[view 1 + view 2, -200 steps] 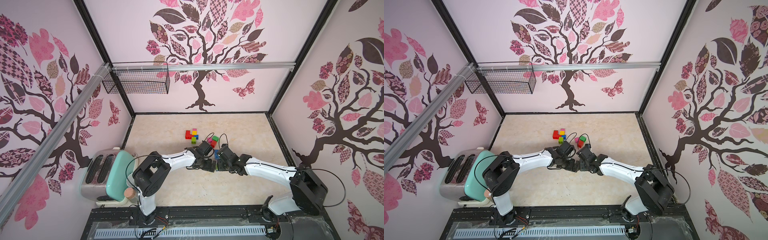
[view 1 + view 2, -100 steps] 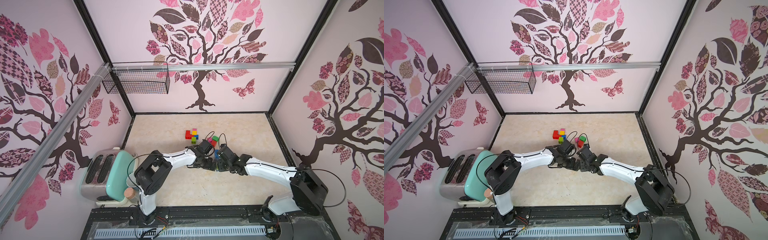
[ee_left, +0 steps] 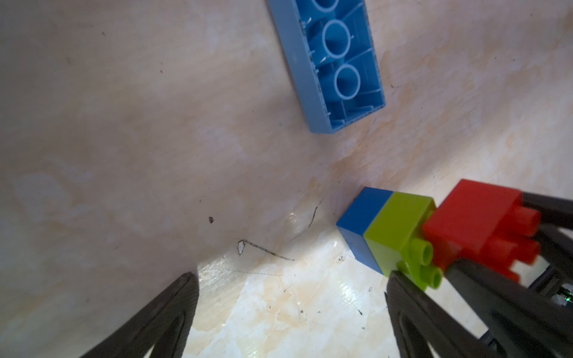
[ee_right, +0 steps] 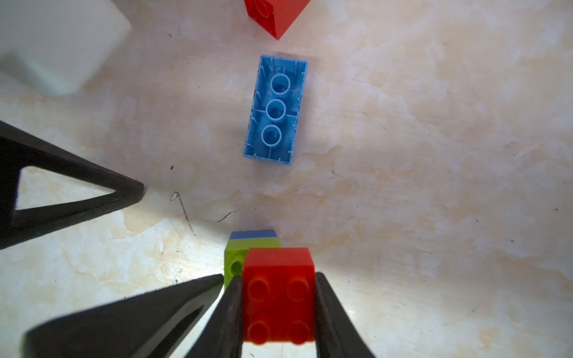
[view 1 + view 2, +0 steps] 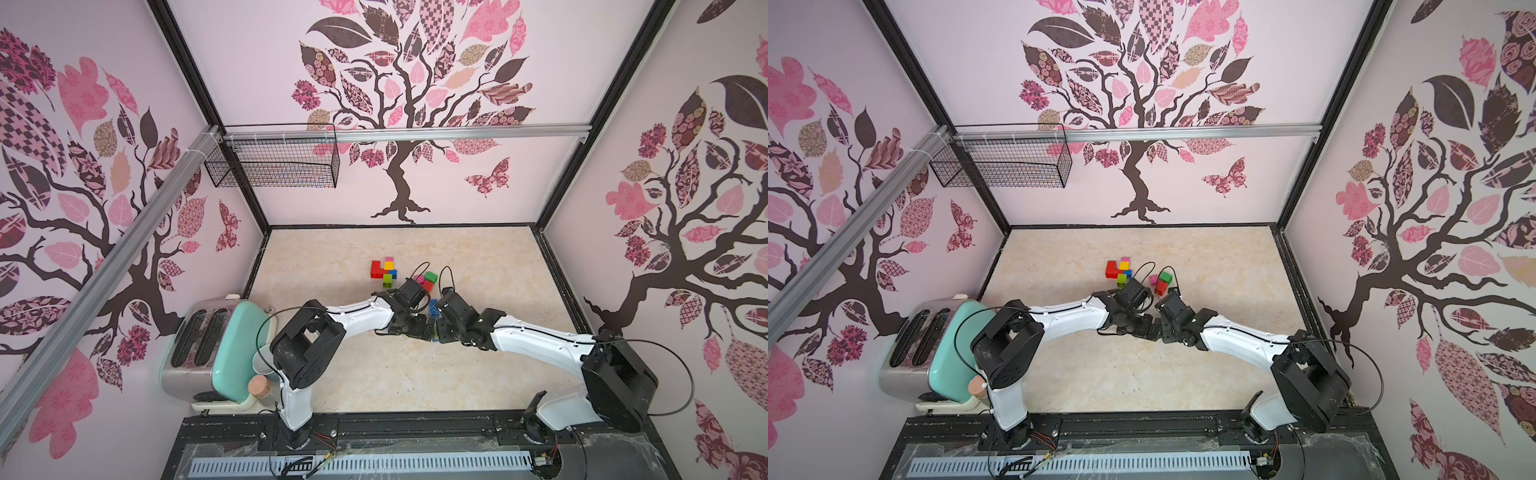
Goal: Assemble the number 4 with lego
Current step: Assemble the lego brick with the lego brick.
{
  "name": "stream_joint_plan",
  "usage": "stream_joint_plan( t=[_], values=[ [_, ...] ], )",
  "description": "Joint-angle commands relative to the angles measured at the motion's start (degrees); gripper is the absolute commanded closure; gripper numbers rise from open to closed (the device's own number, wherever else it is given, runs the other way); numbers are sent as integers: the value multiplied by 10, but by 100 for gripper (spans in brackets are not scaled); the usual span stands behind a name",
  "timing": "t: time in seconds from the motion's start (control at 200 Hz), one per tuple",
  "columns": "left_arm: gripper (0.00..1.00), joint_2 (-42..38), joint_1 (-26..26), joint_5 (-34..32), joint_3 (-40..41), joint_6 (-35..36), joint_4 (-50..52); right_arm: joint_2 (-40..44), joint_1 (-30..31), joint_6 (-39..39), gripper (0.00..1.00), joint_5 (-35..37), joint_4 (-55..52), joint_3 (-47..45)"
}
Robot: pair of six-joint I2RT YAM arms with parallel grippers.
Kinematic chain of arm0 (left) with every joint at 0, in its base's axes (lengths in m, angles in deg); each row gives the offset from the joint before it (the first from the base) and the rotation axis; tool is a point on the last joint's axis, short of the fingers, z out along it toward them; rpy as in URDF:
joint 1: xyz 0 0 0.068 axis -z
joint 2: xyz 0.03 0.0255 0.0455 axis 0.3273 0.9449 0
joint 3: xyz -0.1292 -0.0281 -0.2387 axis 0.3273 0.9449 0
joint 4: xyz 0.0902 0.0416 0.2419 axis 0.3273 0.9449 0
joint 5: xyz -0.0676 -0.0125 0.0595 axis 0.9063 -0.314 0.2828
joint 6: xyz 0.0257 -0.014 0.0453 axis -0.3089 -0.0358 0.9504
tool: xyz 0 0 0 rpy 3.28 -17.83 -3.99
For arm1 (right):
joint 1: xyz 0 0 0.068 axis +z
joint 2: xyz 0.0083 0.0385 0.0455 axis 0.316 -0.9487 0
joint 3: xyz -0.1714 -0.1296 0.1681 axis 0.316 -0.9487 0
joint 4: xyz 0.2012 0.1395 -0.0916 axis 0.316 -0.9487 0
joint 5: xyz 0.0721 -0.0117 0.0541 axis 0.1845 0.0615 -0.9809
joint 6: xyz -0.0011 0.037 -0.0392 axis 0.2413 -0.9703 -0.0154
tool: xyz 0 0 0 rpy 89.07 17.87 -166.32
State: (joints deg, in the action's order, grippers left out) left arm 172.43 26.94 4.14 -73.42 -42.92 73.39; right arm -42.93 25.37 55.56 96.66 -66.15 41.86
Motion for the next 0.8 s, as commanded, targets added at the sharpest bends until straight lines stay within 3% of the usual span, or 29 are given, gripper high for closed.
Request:
stream_joint_plan(
  t=[0.0, 0.32, 0.555, 0.795],
  values=[
    [2, 17, -2, 2, 1, 0, 10, -5, 1, 6, 100, -41, -38, 0],
    [2, -47, -2, 18, 32, 6, -24, 36, 1, -20, 100, -33, -11, -3],
    [2, -20, -2, 15, 12, 2, 2, 90, 0, -25, 100, -3, 41, -30],
    [2, -14, -2, 11, 8, -1, 6, 60, 1, -27, 100, -17, 33, -36]
  ],
)
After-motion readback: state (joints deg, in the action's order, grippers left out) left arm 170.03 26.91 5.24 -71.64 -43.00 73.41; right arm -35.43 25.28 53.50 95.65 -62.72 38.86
